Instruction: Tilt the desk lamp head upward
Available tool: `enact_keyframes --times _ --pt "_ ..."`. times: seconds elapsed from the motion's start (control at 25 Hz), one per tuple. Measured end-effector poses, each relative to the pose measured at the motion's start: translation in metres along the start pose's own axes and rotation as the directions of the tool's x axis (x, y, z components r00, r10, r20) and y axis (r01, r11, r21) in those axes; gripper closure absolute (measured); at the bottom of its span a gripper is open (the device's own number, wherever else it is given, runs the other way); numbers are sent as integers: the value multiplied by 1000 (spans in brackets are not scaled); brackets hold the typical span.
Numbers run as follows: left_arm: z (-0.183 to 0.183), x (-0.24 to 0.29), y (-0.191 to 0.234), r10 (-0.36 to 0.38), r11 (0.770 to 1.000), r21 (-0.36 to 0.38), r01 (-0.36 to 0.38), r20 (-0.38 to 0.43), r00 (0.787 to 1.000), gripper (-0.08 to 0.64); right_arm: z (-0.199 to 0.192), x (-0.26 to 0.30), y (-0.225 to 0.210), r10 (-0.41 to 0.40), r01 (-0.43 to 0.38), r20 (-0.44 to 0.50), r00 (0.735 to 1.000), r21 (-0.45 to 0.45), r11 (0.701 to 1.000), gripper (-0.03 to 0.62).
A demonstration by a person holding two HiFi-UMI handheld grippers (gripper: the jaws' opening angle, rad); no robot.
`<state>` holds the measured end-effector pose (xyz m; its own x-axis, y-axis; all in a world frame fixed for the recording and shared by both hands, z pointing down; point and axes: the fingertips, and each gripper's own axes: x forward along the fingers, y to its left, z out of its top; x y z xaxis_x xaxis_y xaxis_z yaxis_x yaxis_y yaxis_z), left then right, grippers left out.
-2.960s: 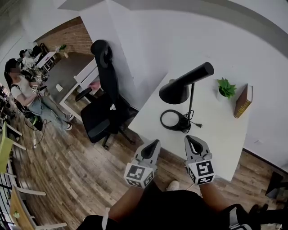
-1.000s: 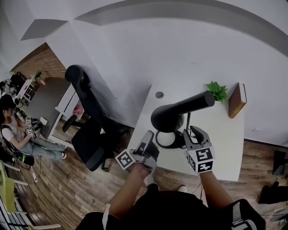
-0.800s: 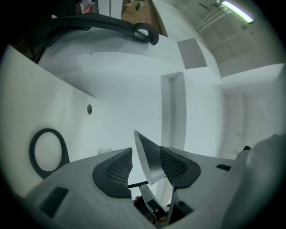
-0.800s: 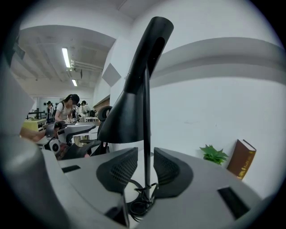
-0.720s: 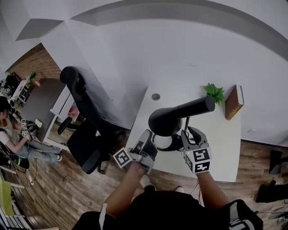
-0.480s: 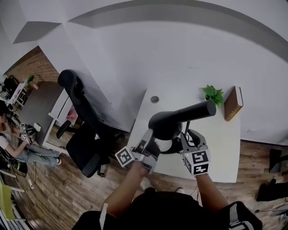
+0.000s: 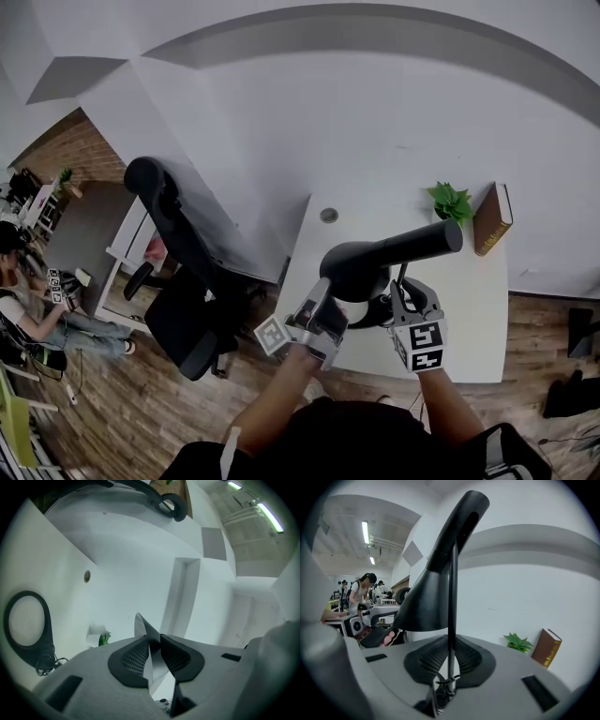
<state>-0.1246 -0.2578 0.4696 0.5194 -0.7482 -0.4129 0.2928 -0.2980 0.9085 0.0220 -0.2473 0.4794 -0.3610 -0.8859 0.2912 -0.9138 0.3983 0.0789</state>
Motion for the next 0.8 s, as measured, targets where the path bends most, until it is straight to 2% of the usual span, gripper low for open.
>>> enact_keyframes --times 0.32,0.44,0.6,0.8 --pt "4 0 -3 1 1000 22 -1 -20 1000 488 1 1 0 -7 7 7 1000 1 1000 560" --pt "12 1 -10 11 992 127 -6 -42 999 488 0 1 0 -5 5 6 1000 -4 1000 560" --pt "24 6 -26 29 968 251 -10 -74 997 482 0 1 0 -7 7 10 1000 -2 1000 560" --pt "37 11 -52 21 920 391 6 -65 998 483 1 1 1 1 -1 16 1000 6 1000 560"
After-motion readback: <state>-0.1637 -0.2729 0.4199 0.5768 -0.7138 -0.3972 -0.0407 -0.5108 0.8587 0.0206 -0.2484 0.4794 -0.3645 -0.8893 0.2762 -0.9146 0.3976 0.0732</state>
